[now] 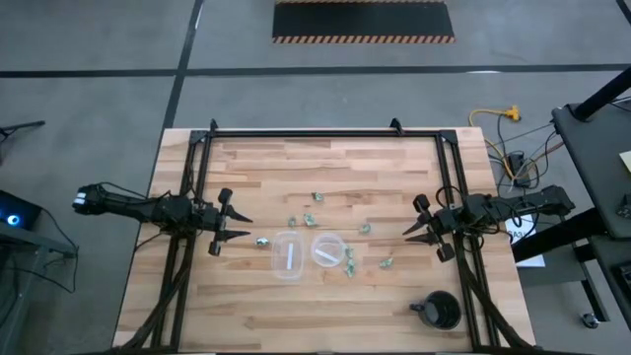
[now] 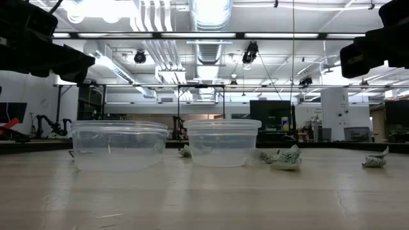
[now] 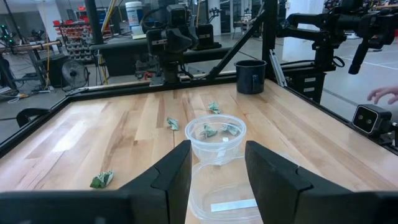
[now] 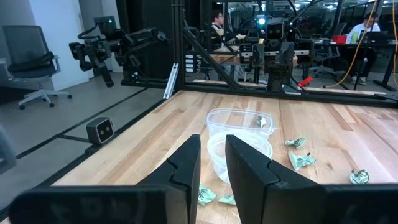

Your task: Pick and place items into bin

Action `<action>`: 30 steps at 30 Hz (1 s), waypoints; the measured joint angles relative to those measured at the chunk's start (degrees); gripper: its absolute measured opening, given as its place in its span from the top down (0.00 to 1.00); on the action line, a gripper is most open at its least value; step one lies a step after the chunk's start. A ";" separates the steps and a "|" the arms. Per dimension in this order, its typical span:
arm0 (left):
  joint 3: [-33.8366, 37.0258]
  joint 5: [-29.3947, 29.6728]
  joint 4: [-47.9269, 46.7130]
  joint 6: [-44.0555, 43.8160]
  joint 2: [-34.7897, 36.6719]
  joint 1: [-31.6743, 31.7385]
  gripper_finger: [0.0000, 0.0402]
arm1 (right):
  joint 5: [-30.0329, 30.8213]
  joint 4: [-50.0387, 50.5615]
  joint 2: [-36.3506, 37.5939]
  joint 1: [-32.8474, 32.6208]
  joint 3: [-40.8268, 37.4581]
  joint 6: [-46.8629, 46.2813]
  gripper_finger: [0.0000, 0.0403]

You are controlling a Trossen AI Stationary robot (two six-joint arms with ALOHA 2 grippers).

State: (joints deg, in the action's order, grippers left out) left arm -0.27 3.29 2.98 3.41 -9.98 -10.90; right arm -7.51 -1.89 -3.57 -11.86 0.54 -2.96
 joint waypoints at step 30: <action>0.00 0.00 0.00 -0.01 -0.02 0.02 0.66 | 0.00 -0.28 -0.02 0.00 0.00 5.96 0.83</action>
State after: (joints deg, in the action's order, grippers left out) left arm -0.27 3.29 2.98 3.41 -10.00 -10.87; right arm -7.51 -2.18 -3.59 -11.86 0.54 3.00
